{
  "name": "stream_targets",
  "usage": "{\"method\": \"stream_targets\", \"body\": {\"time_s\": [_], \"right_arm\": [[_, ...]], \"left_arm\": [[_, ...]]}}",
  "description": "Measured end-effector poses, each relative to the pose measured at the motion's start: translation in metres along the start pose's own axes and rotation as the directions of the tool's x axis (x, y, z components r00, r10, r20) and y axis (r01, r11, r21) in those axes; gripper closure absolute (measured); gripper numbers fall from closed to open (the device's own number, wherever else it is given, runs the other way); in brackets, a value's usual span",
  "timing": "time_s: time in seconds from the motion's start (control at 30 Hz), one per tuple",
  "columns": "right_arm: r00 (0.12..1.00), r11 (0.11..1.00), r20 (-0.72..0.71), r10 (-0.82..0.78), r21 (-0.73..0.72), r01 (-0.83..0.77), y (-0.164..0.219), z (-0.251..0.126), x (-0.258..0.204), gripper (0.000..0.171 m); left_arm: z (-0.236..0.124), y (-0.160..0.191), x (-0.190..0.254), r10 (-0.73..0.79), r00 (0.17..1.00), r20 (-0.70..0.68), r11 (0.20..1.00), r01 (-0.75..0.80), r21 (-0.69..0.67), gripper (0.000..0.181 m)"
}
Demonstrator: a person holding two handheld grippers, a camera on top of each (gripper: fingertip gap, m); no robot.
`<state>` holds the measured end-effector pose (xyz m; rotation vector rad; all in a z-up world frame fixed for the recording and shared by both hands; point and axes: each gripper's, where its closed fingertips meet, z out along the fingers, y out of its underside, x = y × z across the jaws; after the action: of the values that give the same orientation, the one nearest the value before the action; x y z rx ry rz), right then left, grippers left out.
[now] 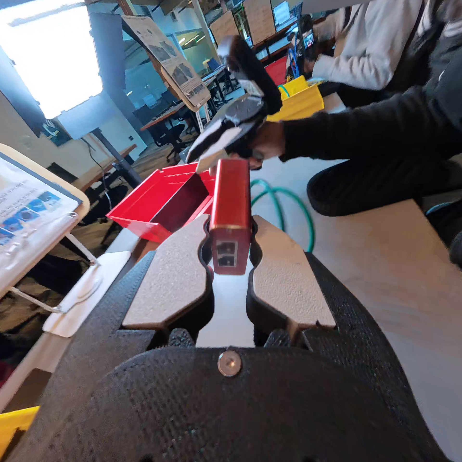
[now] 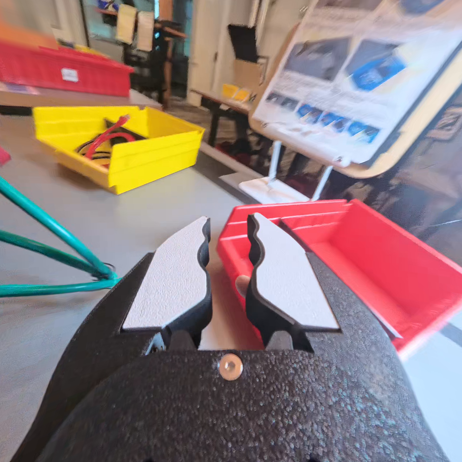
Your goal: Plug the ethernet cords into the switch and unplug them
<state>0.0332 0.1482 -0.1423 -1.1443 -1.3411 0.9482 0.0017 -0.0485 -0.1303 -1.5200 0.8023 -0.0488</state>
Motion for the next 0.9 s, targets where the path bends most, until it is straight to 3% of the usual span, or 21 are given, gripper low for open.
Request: {"method": "stream_targets", "body": {"time_s": [0.1,0.2,0.27,0.4,0.53,0.7,0.9], "right_arm": [[0.998,0.995,0.016,-0.062,0.080,0.061,-0.033,-0.021,-0.002,0.140],[0.947,0.966,0.186,-0.260,0.054,0.255,-0.050,-0.024,-0.058,0.127],[0.873,0.909,0.279,-0.399,-0.008,0.417,-0.041,-0.013,-0.096,0.114],[0.716,0.772,0.407,-0.567,-0.041,0.635,-0.013,0.011,-0.144,0.115],[0.683,0.804,0.527,-0.507,0.003,0.594,0.000,0.014,-0.175,0.117],[0.676,0.795,0.472,-0.566,0.099,0.598,-0.008,0.018,-0.185,0.142],[0.686,0.796,0.472,-0.554,0.061,0.602,-0.002,0.022,-0.184,0.143]], "left_arm": [[0.005,0.005,0.000,0.072,0.997,0.010,0.996,-0.071,-0.047,0.155],[0.015,0.012,0.004,0.125,0.992,-0.017,0.989,-0.126,-0.071,0.155],[0.024,0.012,0.009,0.164,0.985,-0.047,0.983,-0.167,-0.078,0.155],[0.033,0.006,0.021,0.242,0.964,-0.108,0.966,-0.250,-0.064,0.154],[0.032,0.005,0.027,0.260,0.959,-0.116,0.963,-0.265,-0.038,0.155],[0.028,0.010,0.028,0.211,0.969,-0.124,0.977,-0.212,0.011,0.154],[0.027,0.023,0.023,0.195,0.977,-0.085,0.980,-0.197,-0.018,0.154]]}}
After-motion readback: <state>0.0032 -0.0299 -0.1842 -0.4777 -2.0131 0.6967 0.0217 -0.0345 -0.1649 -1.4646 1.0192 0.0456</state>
